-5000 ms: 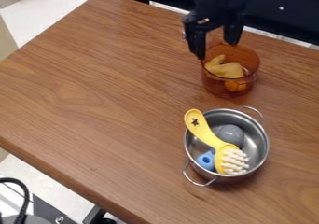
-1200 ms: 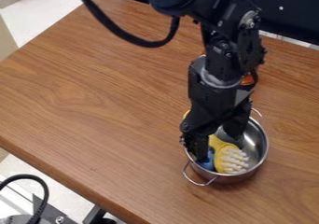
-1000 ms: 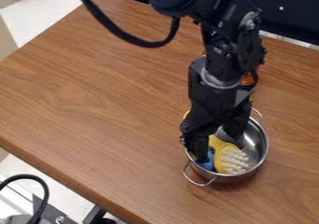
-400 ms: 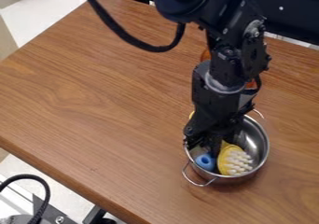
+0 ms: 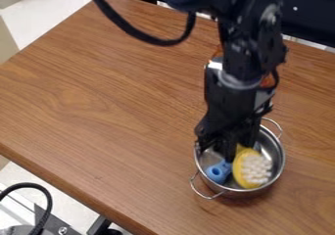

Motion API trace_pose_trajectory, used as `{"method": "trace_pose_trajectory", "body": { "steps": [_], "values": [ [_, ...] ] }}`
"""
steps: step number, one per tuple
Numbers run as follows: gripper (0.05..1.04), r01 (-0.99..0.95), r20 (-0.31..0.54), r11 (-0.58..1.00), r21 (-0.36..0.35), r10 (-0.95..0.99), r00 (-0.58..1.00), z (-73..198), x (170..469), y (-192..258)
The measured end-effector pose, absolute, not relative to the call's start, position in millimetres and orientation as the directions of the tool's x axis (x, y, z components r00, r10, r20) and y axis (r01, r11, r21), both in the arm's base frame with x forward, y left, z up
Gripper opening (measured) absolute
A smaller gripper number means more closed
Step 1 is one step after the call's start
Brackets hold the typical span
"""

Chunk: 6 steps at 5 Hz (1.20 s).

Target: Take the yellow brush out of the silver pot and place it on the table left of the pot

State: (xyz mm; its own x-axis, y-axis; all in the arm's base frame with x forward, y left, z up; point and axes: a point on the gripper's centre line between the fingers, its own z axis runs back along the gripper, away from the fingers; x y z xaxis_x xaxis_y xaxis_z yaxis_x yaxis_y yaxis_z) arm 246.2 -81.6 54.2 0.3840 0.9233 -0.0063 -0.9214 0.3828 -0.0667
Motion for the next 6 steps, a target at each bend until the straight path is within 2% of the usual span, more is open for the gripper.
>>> {"method": "trace_pose_trajectory", "body": {
  "steps": [1, 2, 4, 6],
  "values": [
    [0.303, -0.924, 0.02, 0.367, -0.108, 0.93, 0.367, 68.3, 251.0, -79.9],
    [0.303, -0.922, 0.007, 0.364, -0.133, 0.93, 0.366, 83.5, 255.3, -80.0],
    [0.303, -0.906, -0.004, 0.395, -0.15, 0.916, 0.4, 95.9, 269.6, -49.6],
    [0.303, -0.909, -0.052, 0.403, -0.11, 0.91, 0.41, 93.6, 284.3, 4.1]
  ]
}}
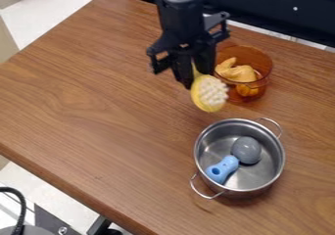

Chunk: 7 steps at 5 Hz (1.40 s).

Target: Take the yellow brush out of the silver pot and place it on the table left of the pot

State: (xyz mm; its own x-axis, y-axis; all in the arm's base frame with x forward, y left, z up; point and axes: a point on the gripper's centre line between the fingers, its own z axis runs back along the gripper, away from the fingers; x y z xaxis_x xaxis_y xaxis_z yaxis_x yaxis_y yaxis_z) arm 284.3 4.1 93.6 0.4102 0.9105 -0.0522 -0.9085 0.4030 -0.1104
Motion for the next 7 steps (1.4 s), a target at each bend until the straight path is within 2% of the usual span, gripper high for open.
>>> {"method": "trace_pose_trajectory", "body": {
  "steps": [2, 3, 5, 7],
  "values": [
    [0.303, -0.89, -0.067, 0.451, -0.065, 0.888, 0.455, 80.5, 283.4, 53.5],
    [0.303, -0.872, -0.06, 0.487, -0.056, 0.87, 0.49, 64.1, 268.4, 66.1],
    [0.303, -0.801, -0.041, 0.593, -0.084, 0.801, 0.597, 52.0, 233.3, 59.3],
    [0.303, -0.764, -0.029, 0.643, -0.055, 0.764, 0.645, 40.0, 213.4, 70.6]
  ]
}}
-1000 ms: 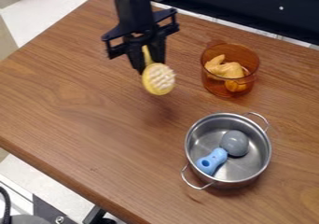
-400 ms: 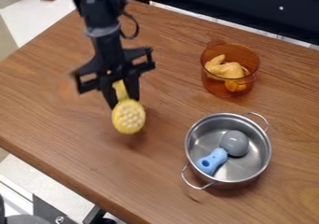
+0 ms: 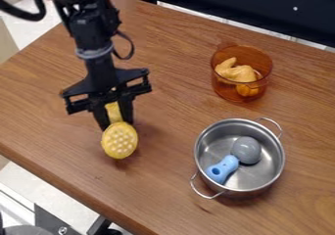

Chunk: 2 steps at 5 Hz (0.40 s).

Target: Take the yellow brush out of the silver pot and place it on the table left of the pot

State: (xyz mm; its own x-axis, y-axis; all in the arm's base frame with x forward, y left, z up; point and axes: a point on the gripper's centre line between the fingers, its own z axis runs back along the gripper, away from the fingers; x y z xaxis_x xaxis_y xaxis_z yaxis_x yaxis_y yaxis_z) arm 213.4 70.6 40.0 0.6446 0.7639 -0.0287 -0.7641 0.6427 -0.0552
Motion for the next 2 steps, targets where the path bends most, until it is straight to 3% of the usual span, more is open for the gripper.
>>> {"method": "trace_pose_trajectory", "body": {
  "steps": [2],
  "values": [
    [0.364, -0.742, -0.021, 0.67, -0.038, 0.741, 0.671, 31.9, 203.9, 73.8]
  ]
}}
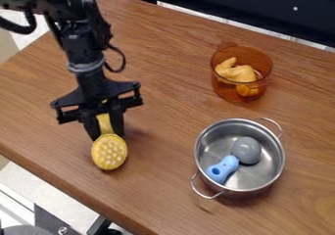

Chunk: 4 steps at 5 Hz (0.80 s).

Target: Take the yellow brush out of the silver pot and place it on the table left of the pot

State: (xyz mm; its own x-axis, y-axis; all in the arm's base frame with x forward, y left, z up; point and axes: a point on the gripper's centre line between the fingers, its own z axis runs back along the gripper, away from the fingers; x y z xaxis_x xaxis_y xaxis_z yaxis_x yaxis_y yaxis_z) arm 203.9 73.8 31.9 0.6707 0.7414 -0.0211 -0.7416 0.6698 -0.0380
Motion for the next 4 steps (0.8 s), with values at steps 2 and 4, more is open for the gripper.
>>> {"method": "trace_pose_trajectory", "body": {
  "steps": [2, 4],
  "values": [
    [0.944, -0.752, -0.017, 0.658, -0.039, 0.752, 0.659, 35.5, 201.2, 72.8],
    [0.999, -0.784, -0.051, 0.618, -0.052, 0.782, 0.621, 56.3, 210.7, 71.8]
  ]
}}
